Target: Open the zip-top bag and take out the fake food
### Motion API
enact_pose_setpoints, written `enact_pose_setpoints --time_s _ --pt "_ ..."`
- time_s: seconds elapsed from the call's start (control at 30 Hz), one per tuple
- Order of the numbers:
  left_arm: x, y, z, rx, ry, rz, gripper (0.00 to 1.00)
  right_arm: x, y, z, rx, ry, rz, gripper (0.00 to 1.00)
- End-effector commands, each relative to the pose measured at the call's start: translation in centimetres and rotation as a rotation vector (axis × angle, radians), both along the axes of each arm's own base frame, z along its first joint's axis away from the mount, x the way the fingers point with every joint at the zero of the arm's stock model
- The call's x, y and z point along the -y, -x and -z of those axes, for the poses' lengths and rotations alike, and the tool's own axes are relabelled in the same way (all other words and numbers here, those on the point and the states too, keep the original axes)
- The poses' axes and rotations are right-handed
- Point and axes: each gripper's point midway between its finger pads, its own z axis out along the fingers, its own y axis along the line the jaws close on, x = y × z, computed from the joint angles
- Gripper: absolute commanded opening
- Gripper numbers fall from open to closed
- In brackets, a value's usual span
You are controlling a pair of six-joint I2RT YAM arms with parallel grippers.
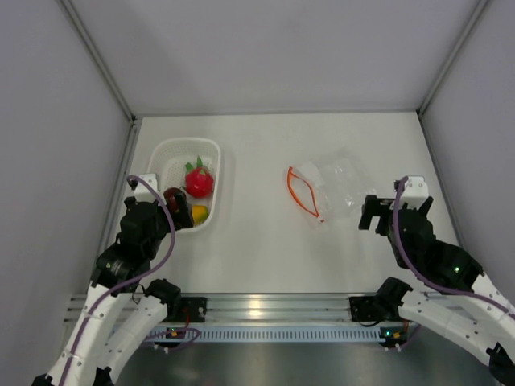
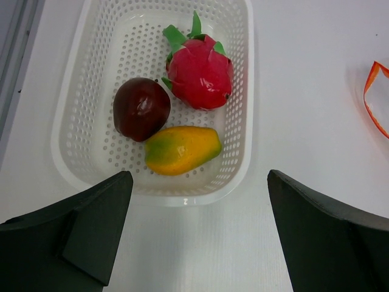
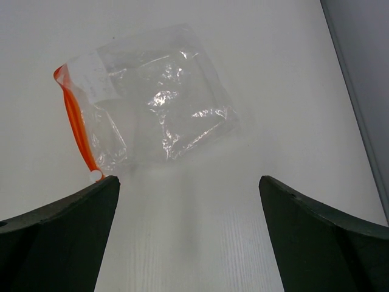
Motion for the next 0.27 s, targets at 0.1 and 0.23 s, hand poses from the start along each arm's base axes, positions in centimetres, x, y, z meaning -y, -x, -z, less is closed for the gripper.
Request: enact_pose_setpoints --time_s 0.1,0.23 --pt "-0.08 -0.79 -0.99 0.048 0.009 -0.015 0.99 -0.33 -0.41 -0.47 0.033 -0.034 0.007 0.99" --pt "-0.24 -0.81 -0.94 0.047 0.007 -0.024 0.99 -0.33 -0.53 -0.38 0.028 -0.026 0.013 1.0"
